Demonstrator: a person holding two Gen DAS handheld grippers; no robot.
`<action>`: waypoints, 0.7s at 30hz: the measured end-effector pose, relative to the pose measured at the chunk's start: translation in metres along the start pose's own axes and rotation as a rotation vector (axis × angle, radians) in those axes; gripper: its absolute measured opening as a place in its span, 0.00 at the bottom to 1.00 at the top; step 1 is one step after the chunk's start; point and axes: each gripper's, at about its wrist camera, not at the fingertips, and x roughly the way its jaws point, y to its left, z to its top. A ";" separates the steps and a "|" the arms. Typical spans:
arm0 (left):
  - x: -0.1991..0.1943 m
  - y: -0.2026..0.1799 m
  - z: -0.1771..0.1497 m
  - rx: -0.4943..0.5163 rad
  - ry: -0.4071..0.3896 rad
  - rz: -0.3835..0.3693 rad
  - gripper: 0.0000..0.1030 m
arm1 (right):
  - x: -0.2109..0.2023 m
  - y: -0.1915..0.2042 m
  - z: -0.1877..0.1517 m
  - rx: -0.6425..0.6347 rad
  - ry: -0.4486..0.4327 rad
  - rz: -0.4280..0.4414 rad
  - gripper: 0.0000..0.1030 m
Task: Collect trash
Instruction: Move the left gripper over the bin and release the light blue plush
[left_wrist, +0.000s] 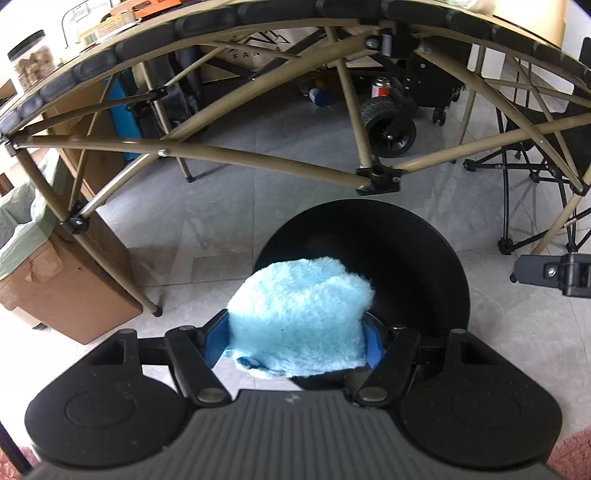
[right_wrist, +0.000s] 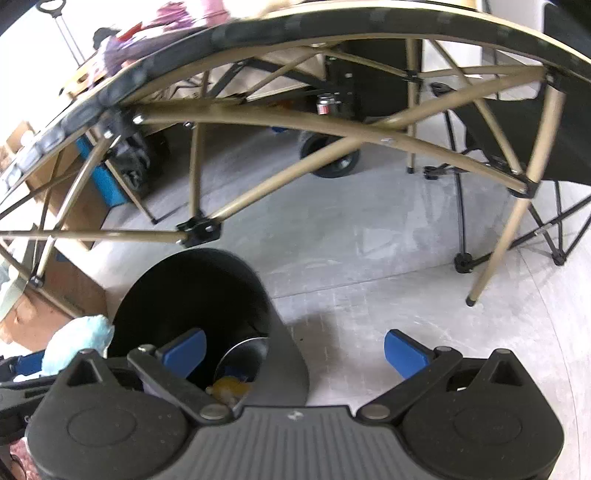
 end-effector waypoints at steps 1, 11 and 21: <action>0.002 -0.002 0.001 0.003 0.002 -0.003 0.69 | 0.000 -0.004 0.000 0.009 -0.002 -0.002 1.00; 0.017 -0.029 0.009 0.033 0.030 -0.017 0.69 | 0.002 -0.039 -0.001 0.073 -0.005 -0.025 1.00; 0.036 -0.045 0.019 0.019 0.087 -0.044 0.69 | 0.008 -0.055 -0.002 0.111 0.005 -0.046 1.00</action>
